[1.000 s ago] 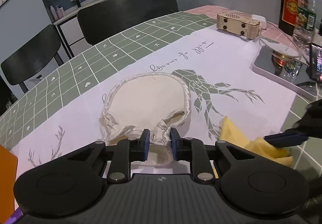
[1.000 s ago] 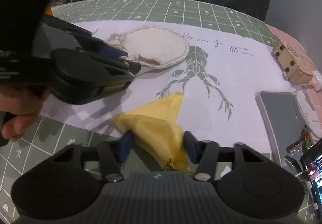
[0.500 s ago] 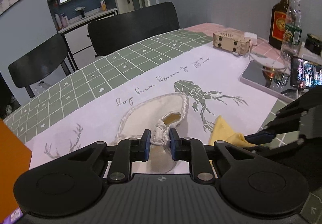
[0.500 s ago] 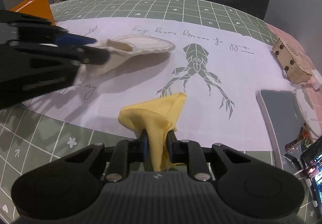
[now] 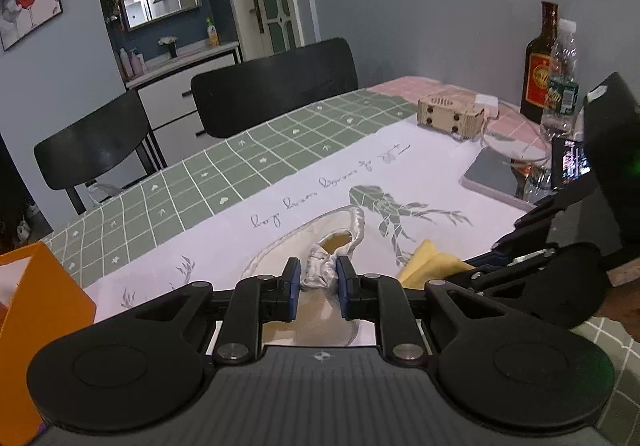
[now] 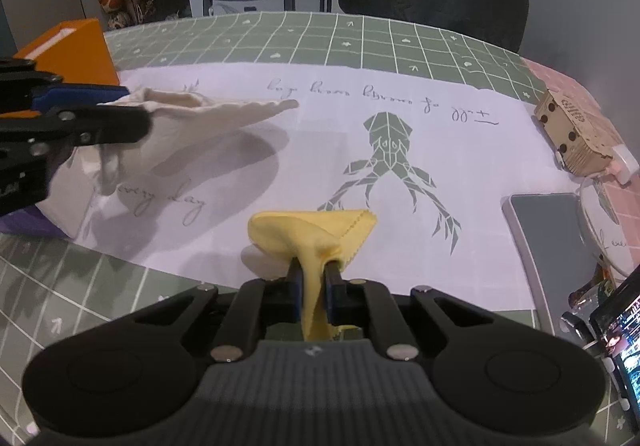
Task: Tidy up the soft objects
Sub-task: 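Lift and carry the beige pouch and yellow cloth over the orange box with both tools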
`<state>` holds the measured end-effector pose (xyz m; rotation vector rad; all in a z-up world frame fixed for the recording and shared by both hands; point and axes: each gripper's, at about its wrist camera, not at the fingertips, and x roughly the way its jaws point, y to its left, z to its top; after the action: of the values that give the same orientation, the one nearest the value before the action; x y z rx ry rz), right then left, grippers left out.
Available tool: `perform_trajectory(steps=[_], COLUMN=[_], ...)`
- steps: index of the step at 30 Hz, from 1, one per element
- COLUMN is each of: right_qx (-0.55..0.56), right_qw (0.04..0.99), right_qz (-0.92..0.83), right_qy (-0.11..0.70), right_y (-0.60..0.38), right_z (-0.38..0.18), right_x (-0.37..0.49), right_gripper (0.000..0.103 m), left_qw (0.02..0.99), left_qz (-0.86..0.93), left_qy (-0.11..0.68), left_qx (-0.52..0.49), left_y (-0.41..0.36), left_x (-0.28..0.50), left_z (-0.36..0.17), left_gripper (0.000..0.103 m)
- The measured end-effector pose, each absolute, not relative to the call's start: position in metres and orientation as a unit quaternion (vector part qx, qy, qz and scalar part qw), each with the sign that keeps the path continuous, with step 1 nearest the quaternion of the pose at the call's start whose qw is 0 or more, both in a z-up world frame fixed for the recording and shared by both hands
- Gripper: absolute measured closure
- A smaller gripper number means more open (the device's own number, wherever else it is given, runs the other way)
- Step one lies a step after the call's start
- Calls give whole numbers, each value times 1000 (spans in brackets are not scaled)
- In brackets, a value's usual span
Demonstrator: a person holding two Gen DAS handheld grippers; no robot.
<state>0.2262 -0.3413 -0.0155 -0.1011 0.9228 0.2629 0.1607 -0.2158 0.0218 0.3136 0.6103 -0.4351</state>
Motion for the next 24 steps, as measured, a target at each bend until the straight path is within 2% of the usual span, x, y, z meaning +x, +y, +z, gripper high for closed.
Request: perform_trajectory(steps=[24], right_qx=[-41], right_qw=[898], right_qz=[165], right_qy=[406], right_y=[-317], right_z=[12], right_x=[201], right_gripper=[95], left_qw=[934], left_qz=[-221], left_qy=[255], left_qx=[115], left_y=[-154], left_x=[108], left_z=[58], left_gripper=[83])
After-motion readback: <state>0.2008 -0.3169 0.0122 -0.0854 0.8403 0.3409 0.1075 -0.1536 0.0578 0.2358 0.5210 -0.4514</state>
